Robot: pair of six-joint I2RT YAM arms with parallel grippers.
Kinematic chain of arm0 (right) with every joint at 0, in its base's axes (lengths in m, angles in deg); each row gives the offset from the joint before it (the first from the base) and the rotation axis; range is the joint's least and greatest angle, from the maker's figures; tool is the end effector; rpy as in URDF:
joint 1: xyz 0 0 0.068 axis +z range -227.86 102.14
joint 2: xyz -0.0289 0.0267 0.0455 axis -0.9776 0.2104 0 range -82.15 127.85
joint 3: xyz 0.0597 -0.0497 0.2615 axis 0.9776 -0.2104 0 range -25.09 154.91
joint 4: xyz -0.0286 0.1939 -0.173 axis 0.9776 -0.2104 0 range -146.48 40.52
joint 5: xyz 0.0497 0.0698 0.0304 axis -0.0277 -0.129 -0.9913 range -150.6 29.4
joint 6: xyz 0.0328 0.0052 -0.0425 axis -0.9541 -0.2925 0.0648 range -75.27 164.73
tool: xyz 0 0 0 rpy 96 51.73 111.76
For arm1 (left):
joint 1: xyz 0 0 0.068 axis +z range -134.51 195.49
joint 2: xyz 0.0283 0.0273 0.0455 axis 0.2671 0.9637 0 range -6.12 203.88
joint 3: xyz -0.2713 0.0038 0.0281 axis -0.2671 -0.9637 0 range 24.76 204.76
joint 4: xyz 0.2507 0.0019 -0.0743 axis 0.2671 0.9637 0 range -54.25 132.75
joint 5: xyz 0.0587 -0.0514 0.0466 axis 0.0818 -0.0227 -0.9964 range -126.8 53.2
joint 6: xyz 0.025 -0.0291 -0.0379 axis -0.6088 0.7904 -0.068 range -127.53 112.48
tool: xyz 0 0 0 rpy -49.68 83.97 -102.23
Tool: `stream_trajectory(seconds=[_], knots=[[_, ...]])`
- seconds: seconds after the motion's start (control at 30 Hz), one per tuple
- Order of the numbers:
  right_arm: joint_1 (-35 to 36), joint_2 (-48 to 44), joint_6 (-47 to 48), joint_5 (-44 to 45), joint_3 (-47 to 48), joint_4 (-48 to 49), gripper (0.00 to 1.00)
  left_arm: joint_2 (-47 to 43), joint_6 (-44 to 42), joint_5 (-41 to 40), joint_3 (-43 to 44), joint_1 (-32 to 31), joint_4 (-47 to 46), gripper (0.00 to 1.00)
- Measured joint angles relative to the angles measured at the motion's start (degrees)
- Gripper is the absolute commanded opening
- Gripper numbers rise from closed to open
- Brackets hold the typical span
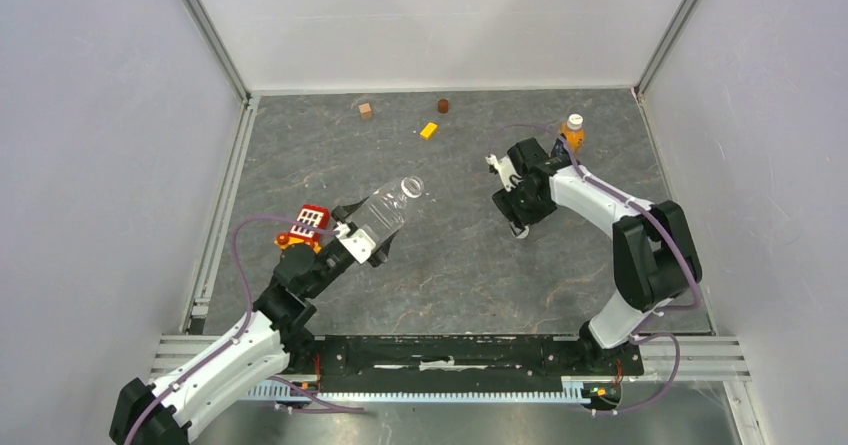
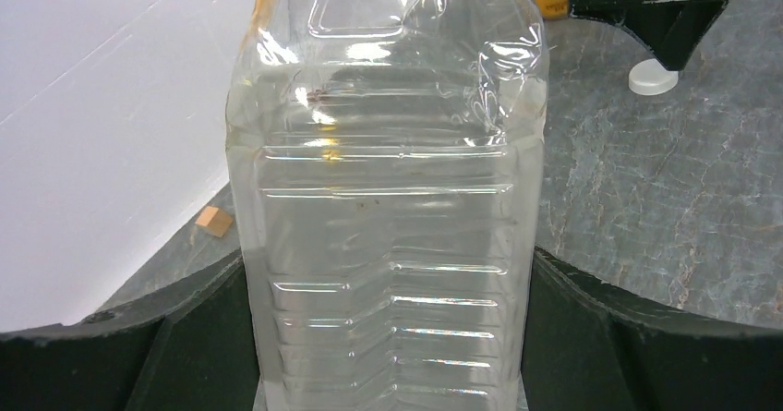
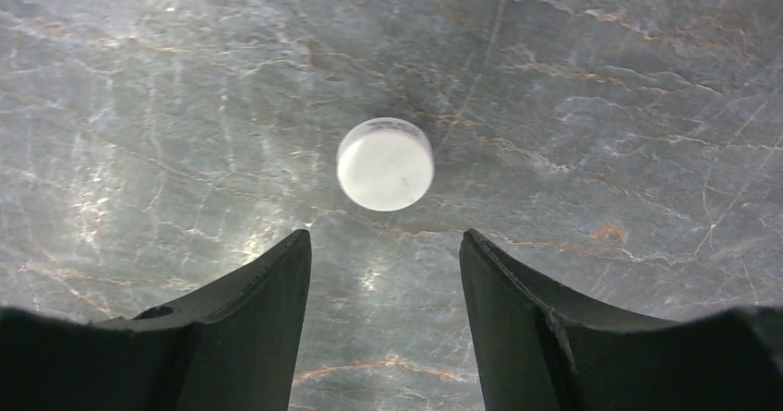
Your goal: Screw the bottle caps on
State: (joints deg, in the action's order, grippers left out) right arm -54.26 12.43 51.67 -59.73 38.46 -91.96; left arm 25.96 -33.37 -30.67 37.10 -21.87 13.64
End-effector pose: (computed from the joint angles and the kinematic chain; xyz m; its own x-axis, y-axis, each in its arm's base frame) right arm 0.2871 0.1247 0.1967 -0.8244 -0.4919 -0.2800 -0.4996 0.8649 -0.0486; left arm 0.1221 -0.0980 0.2319 0.3296 0.2937 -0.8973 0.6050 0.6639 0.4395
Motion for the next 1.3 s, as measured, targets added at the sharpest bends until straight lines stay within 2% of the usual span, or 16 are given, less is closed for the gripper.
stream_trajectory(seconds=[0.23,0.6,1.3], knots=[[-3.8,2.3,0.5,-2.9,0.0,1.7,0.61,0.9,-1.0,0.2,-0.3,0.0,-2.1,0.42],[-3.7,5.9,0.4,-5.2,0.0,3.7,0.54,1.5,-2.1,0.5,-0.4,0.0,-1.7,0.42],[-2.4,6.8,0.0,-3.9,0.0,4.7,0.52,2.1,-2.6,0.5,-0.4,0.0,-0.3,0.42]])
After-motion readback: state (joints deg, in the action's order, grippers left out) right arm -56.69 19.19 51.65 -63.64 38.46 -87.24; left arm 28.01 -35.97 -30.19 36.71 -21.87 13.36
